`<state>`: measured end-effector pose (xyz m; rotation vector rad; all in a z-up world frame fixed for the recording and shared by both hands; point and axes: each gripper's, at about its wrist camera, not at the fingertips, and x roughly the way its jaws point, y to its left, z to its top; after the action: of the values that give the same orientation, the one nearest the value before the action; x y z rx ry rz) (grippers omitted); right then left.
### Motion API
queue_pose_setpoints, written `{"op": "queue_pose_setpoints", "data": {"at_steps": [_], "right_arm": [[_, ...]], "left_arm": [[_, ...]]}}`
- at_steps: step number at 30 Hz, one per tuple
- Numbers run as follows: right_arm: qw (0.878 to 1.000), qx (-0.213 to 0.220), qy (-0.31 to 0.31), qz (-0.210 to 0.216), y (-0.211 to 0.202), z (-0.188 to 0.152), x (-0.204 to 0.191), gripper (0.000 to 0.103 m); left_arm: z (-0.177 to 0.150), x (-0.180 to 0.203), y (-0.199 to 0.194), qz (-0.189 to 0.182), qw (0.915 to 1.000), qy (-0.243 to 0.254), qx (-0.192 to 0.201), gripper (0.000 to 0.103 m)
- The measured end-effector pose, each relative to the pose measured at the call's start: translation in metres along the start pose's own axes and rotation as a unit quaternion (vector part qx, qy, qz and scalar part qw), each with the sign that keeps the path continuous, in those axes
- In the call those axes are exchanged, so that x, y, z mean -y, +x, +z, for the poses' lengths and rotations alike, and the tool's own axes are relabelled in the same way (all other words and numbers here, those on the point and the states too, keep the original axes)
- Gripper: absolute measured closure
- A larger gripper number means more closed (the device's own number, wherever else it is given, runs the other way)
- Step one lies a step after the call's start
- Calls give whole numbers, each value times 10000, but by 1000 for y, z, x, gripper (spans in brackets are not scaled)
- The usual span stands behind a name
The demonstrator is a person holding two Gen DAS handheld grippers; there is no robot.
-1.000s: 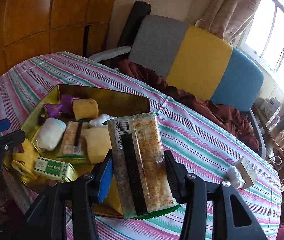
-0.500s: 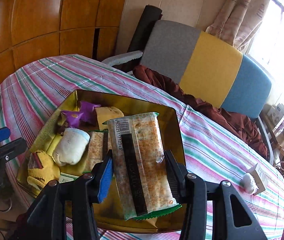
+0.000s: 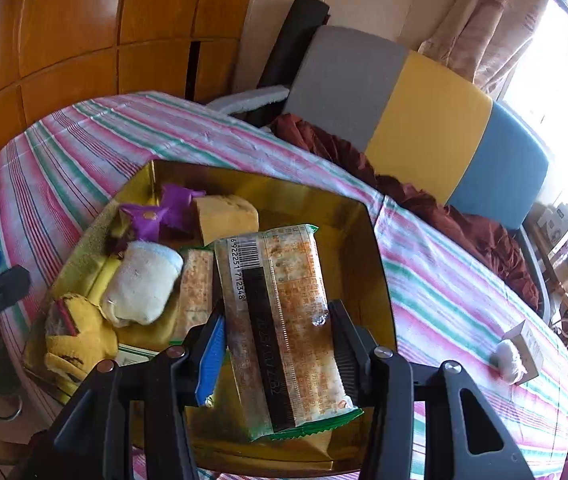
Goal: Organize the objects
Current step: 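Lower the cracker pack into the gold tray and open the right gripper, then move both grippers back toward the cream box and second cotton ball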
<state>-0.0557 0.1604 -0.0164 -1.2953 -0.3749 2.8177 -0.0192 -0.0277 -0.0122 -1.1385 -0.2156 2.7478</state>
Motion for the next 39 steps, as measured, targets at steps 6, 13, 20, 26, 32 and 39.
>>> {"op": "queue_pose_setpoints", "data": {"at_steps": [6,13,20,26,32,39], "right_arm": [[9979,-608,199,7,38,-17,8,54],[9946,-895,462,267,53,-26,17,53],[9943,-795,552,446,45,-27,22,45],[9949,-573,630,531,31,-24,32,41],[9955,-258,750,527,7,-24,60,25],[9939,-110,1089,145,-13,-28,118,23]], "left_arm": [[-1,0,-1,56,10000,51,18,44],[-4,5,1,70,9998,166,-43,42],[-6,15,0,54,9994,347,-35,37],[-7,25,-3,80,9986,516,-20,35],[-7,45,-6,-38,9969,786,20,31],[-5,73,-9,-184,9936,1113,67,30]]}}
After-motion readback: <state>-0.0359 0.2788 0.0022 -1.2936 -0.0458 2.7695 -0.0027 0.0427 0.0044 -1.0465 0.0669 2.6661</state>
